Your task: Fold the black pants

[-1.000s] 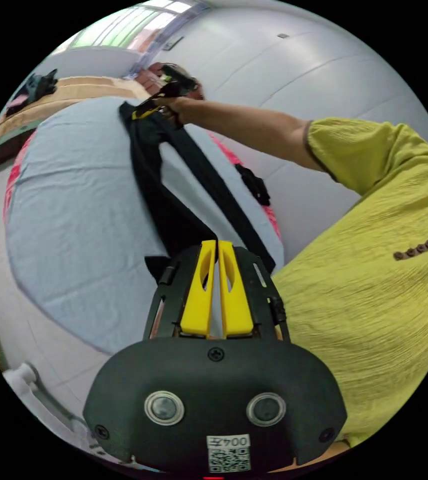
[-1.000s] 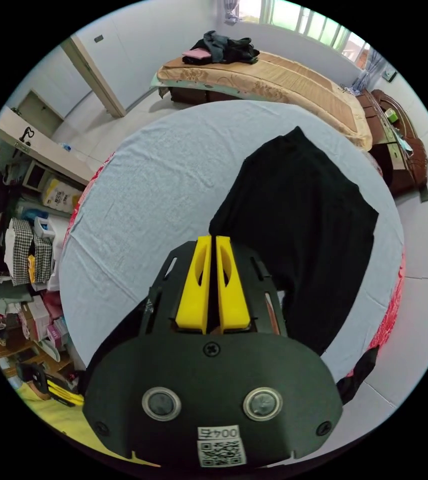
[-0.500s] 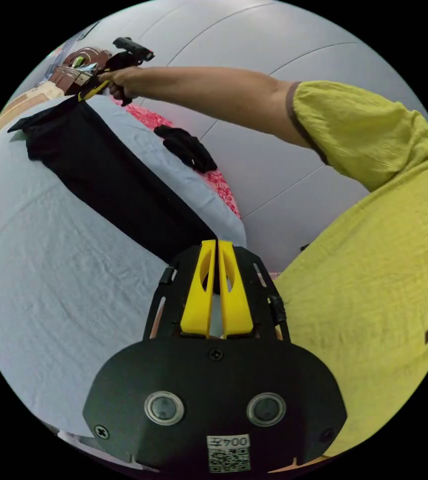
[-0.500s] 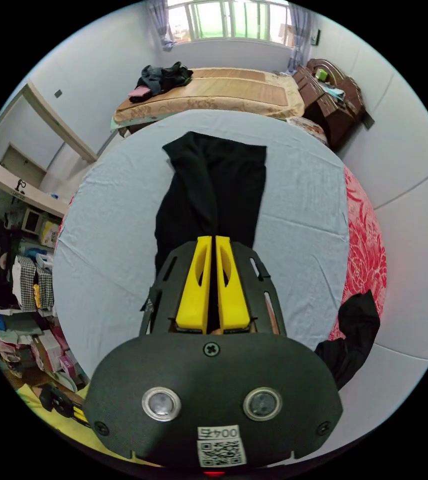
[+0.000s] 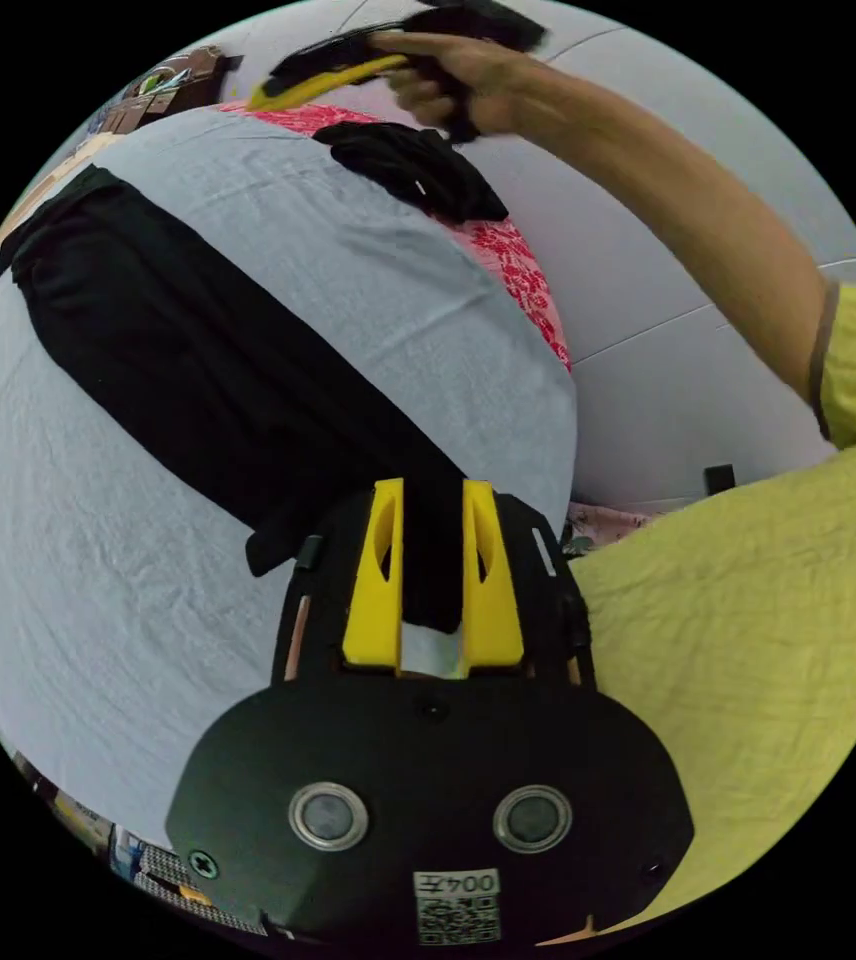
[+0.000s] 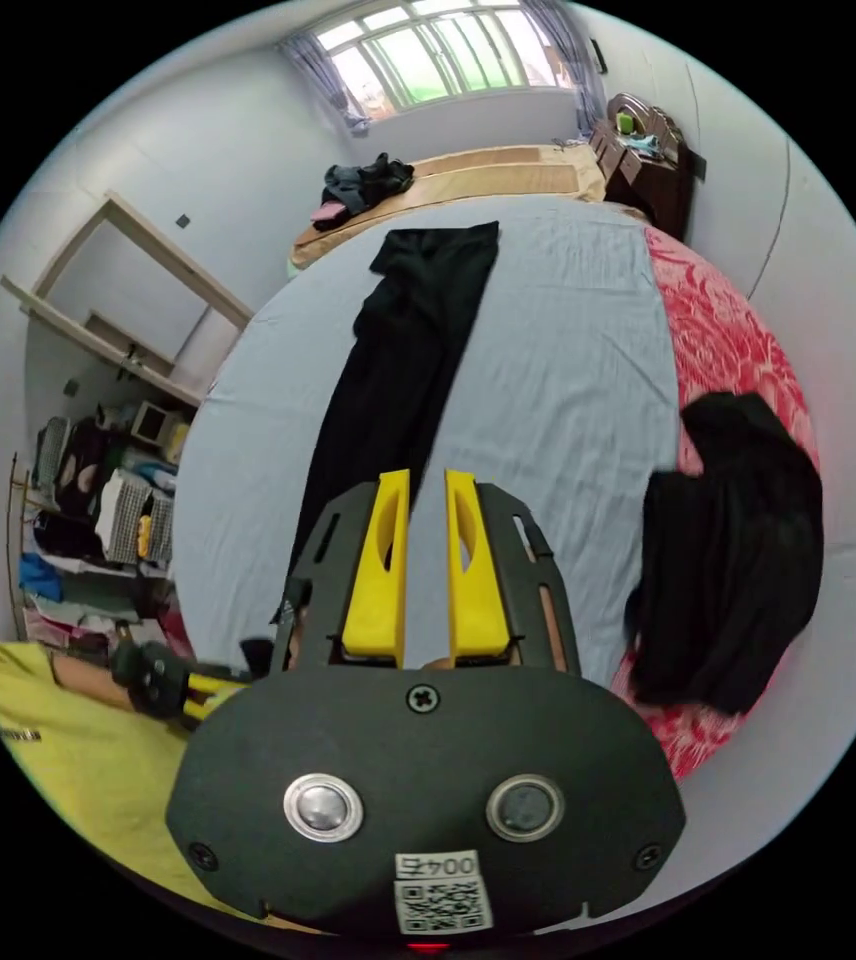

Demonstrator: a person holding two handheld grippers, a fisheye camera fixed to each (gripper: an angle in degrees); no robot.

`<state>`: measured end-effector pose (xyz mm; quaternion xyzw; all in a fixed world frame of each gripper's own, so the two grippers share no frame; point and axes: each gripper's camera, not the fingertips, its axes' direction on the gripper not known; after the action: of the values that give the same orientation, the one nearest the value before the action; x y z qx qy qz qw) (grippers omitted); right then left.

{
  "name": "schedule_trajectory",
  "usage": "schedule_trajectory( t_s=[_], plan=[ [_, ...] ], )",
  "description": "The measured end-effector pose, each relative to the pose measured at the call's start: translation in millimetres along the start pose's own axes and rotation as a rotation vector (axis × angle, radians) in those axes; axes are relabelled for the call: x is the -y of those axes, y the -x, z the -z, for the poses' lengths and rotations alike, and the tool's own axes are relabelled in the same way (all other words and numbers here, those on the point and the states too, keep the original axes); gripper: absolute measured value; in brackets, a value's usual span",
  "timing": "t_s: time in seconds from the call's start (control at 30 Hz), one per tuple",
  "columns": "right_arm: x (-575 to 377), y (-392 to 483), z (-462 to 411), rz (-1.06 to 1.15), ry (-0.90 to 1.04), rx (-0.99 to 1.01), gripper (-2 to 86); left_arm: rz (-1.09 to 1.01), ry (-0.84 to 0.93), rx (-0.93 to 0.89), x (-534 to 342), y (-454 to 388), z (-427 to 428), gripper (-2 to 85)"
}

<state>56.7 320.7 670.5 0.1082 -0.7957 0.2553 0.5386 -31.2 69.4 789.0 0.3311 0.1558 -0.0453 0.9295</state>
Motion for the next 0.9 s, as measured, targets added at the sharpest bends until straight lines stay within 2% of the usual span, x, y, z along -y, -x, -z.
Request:
schedule_trajectory(
  t_s=[0.23, 0.43, 0.53, 0.67, 0.77, 0.9],
  plan=[
    [-162.0, 46.8, 49.8, -0.071, 0.101, 0.088, 7.6, 0.023, -0.045, -0.059, -14.2, -13.9, -24.4, 16.9],
    [-222.8, 98.4, 48.7, 0.006, 0.312, -0.029, 6.1, 0.041, -0.074, -0.157, -60.8, -15.0, -34.0, 14.9],
    [-233.1, 119.7, 54.3, 0.063, 0.368, -0.094, 5.4, 0.130, -0.097, -0.063, -94.1, -2.8, -44.1, 14.6],
    [-240.2, 148.6, 71.1, 0.124, 0.388, -0.180, 4.3, 0.185, -0.108, 0.158, -132.9, 22.9, -59.6, 15.0],
    [-243.5, 164.1, 85.6, 0.125, 0.384, -0.238, 3.9, 0.104, -0.093, 0.313, -137.6, 31.8, -69.4, 15.2],
    [-249.8, 171.0, 107.5, 0.070, 0.349, -0.215, 4.2, -0.043, -0.040, 0.406, -120.1, 45.1, -89.7, 14.3]
  ],
)
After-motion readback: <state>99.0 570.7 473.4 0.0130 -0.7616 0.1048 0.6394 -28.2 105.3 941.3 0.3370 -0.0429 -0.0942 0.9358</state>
